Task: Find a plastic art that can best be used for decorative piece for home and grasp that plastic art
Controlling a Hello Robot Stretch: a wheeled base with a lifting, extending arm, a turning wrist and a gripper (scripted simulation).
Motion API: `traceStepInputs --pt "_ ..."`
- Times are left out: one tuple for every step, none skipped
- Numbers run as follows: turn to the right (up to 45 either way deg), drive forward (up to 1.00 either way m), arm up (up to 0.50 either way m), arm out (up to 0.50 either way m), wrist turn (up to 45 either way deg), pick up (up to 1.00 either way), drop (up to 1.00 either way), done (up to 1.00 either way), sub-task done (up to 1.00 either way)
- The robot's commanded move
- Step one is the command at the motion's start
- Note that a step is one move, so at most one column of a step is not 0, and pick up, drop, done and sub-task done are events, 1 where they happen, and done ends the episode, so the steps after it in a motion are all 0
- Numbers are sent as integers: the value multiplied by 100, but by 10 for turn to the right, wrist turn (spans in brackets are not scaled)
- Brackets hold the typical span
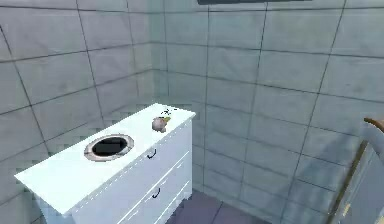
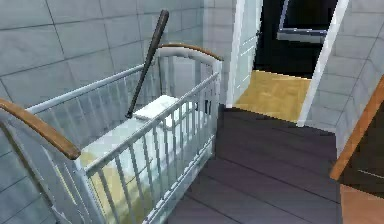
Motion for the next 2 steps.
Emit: traceStepInputs --pt "450 0 0 0 0 0 0 0 0" --pt "450 0 0 0 0 0 0 0 0"
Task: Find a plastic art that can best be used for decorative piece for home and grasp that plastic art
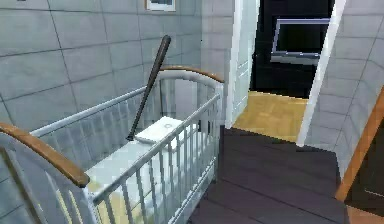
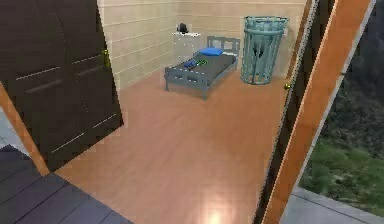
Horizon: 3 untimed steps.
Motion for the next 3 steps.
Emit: traceStepInputs --pt "420 0 0 0 0 0 0 0 0" --pt "0 40 0 0 0 0 0 0 0" --pt "450 0 0 0 0 0 0 0 0"
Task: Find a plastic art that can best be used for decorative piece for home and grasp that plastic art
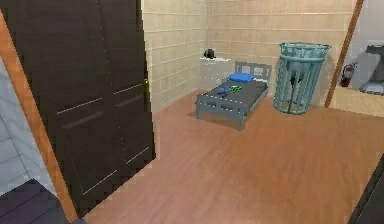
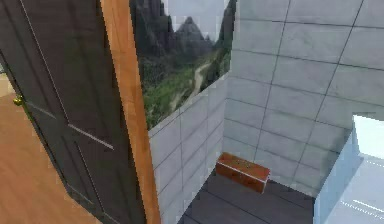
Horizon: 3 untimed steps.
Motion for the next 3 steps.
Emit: traceStepInputs --pt "180 0 0 0 0 0 0 0 0" --pt "0 30 0 0 0 0 0 0 0" --pt "180 0 0 0 0 0 0 0 0"
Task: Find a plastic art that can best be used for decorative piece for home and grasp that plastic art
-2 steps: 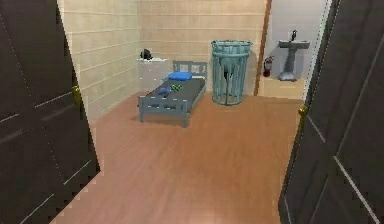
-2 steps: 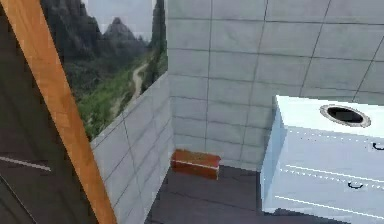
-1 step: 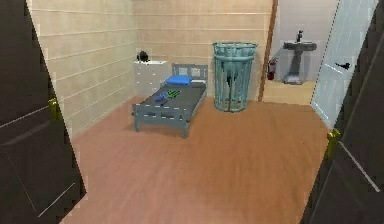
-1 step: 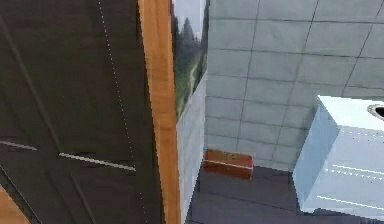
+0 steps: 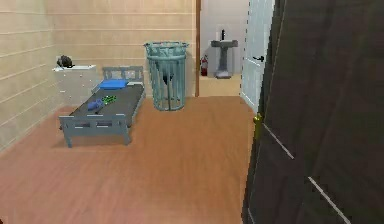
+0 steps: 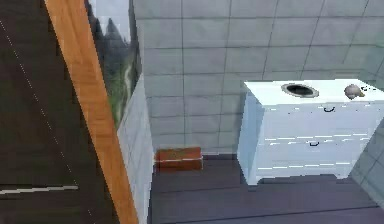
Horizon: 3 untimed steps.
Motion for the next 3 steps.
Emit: traceStepInputs --pt "0 100 0 0 0 0 0 0 0" --pt "0 20 0 0 0 0 0 0 0" --pt "120 0 0 0 0 0 0 0 0"
